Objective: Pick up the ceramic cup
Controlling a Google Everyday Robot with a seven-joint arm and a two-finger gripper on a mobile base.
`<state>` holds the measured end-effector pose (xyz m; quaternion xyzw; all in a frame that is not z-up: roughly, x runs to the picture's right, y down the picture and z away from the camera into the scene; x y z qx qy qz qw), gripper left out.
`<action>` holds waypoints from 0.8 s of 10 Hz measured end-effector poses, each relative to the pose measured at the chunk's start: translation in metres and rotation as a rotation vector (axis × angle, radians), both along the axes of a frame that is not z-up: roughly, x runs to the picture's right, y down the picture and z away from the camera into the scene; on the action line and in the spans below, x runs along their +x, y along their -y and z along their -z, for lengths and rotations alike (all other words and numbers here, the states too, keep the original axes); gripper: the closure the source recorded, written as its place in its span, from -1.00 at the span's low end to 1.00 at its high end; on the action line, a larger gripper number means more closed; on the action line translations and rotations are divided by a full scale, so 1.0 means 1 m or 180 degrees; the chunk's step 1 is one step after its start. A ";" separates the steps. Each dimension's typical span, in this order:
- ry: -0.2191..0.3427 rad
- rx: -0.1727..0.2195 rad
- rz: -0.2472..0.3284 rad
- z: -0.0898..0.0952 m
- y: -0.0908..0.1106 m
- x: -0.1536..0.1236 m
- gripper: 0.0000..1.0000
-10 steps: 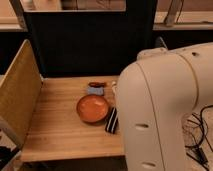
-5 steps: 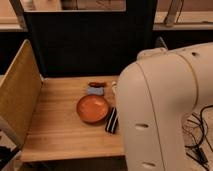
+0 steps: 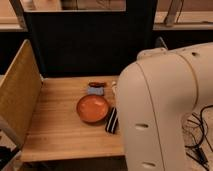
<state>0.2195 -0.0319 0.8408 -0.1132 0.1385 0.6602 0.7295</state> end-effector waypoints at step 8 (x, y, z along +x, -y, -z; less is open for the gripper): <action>0.0062 0.0069 -0.0012 0.004 0.006 -0.007 -0.60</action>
